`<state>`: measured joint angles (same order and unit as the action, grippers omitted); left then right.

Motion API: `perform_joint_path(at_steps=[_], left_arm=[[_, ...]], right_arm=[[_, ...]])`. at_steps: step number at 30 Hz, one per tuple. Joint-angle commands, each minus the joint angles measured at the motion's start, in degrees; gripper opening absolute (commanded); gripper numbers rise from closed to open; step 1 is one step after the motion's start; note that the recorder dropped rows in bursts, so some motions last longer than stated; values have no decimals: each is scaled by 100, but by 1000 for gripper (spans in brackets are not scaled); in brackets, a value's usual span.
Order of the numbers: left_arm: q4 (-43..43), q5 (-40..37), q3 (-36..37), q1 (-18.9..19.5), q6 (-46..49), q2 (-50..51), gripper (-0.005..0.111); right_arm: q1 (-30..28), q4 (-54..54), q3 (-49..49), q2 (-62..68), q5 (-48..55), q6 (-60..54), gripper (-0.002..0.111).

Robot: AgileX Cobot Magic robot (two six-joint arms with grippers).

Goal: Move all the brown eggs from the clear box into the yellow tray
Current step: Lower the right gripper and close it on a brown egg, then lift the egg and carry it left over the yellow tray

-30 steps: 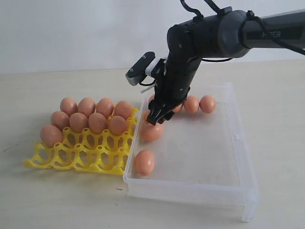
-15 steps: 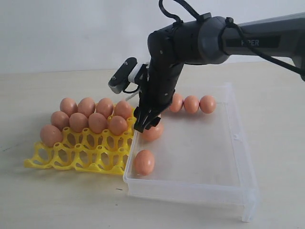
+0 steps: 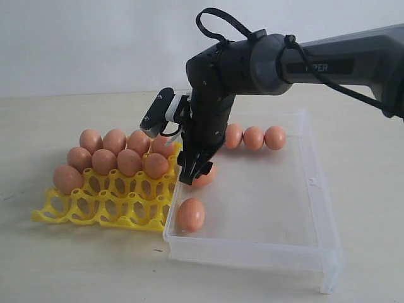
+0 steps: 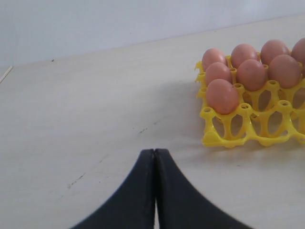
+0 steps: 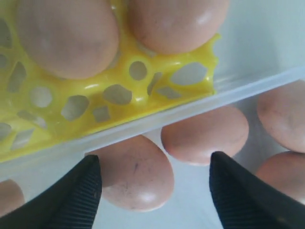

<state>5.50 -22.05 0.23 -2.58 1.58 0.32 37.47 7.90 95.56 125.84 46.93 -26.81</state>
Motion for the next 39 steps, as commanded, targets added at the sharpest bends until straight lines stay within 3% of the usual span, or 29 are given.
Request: perform_joint_path(at_steps=[1, 21, 36, 39], left_arm=[[-6, 35, -23, -28, -26, -32, 0], [-6, 35, -23, -28, -26, -32, 0], [-6, 35, -23, -28, -26, -32, 0], [-6, 35, -23, -28, -26, -32, 0]], right_arm=[[46, 2, -39, 63, 6, -68, 61], [114, -37, -95, 355, -33, 454, 58], [114, -502, -95, 355, -767, 1163, 58], [114, -591, -95, 355, -782, 1190, 52]])
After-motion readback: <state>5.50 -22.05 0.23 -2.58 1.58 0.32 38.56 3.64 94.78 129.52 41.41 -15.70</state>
